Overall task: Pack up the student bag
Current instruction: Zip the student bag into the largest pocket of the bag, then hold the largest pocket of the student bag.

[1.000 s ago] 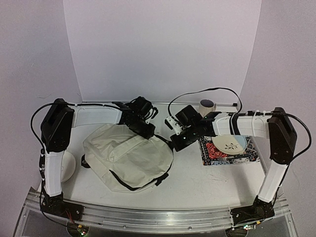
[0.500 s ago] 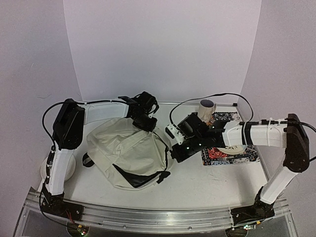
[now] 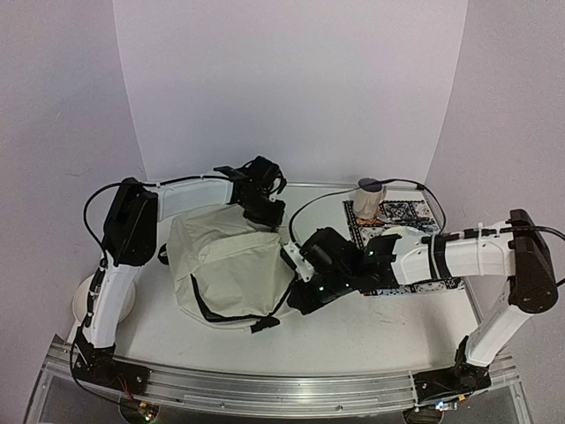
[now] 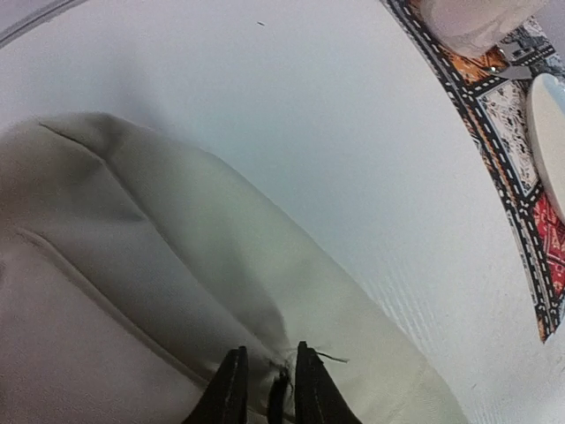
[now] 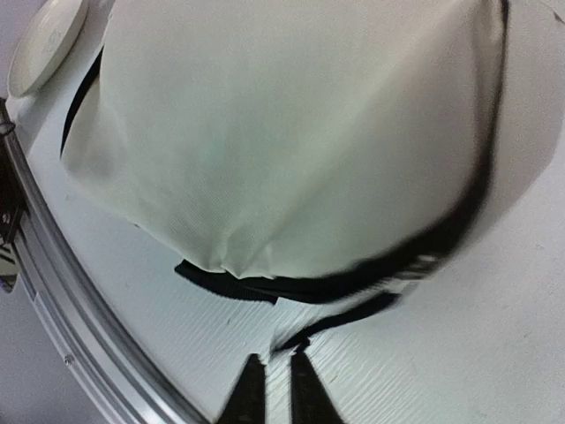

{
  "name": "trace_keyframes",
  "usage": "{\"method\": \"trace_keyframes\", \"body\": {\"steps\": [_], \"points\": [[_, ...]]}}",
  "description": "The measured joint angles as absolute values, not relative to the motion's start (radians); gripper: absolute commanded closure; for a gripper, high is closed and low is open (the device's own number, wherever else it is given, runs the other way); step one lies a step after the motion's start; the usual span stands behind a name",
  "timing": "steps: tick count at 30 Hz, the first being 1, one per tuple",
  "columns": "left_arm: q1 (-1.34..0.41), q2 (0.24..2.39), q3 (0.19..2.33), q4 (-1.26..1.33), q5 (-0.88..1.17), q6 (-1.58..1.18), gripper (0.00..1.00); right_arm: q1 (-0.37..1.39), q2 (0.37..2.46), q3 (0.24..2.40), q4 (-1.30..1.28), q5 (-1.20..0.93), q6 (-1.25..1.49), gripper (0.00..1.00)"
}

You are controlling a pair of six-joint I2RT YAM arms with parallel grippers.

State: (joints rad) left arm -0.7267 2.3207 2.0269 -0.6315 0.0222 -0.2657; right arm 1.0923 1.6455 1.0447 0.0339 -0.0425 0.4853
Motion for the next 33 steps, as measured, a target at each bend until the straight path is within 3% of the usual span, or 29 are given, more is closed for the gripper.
{"method": "trace_keyframes", "body": {"steps": [8,12,22,28,33], "points": [[-0.659,2.085,1.724,-0.477,0.005,-0.252,0.45,1.148,1.631,1.069,-0.073,-0.065,0.497,0.54],[-0.666,1.919,1.603,-0.452,-0.006,-0.267,0.38,1.082,1.584,1.081,-0.092,-0.063,0.487,0.42],[-0.839,1.657,1.369,-0.418,-0.095,-0.365,0.29,0.821,1.559,1.13,-0.103,-0.093,0.437,0.39],[-0.999,1.613,1.274,-0.408,-0.16,-0.444,0.23,0.761,1.737,1.265,-0.081,-0.148,0.394,0.32],[-1.045,1.535,1.161,-0.409,-0.226,-0.514,0.12,0.762,1.884,1.351,-0.072,-0.199,0.372,0.24]]}}
